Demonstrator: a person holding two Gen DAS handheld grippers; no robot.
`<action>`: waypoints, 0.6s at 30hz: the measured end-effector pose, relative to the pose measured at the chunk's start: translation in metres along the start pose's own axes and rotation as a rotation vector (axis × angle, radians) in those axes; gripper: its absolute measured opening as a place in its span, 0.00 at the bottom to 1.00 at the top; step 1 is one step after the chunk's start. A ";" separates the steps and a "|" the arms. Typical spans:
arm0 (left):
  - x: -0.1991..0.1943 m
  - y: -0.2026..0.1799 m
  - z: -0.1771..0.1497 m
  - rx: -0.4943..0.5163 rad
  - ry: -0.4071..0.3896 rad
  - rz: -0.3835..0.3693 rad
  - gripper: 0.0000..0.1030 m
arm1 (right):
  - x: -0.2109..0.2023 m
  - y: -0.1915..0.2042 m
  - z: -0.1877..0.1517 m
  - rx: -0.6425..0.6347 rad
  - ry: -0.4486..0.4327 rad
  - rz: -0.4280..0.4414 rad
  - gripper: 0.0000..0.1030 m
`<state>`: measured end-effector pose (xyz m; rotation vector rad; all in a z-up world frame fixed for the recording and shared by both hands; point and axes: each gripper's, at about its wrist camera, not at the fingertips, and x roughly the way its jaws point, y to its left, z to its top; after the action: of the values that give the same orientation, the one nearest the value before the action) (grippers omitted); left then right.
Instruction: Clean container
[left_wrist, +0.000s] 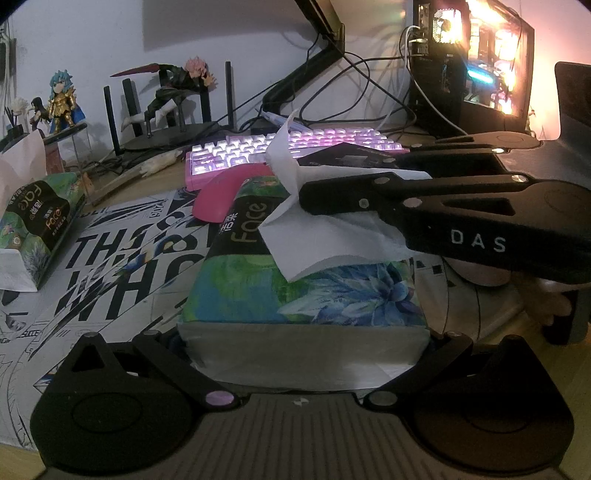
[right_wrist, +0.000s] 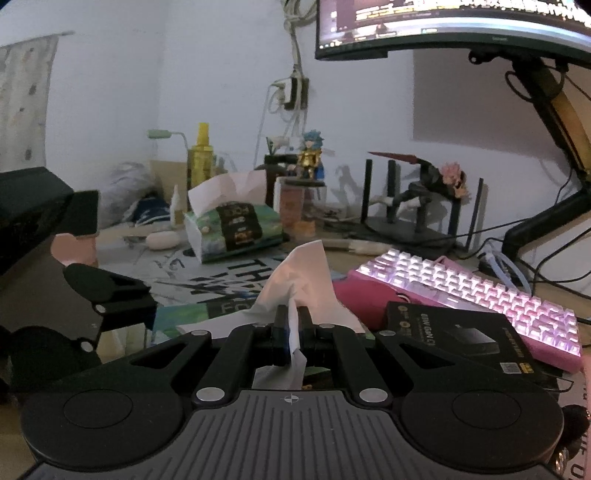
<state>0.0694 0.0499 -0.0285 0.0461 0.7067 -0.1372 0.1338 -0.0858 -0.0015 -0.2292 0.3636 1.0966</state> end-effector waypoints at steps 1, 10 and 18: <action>0.000 0.000 0.000 0.000 0.000 0.000 1.00 | 0.000 0.000 0.000 0.000 0.000 0.000 0.05; 0.000 0.000 0.000 0.000 0.000 0.000 1.00 | 0.003 0.000 0.001 -0.002 0.001 -0.004 0.05; 0.000 0.000 0.000 0.000 0.000 0.000 1.00 | -0.002 -0.002 0.000 0.001 0.001 -0.017 0.05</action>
<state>0.0695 0.0499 -0.0286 0.0461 0.7066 -0.1372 0.1350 -0.0884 -0.0008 -0.2321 0.3624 1.0801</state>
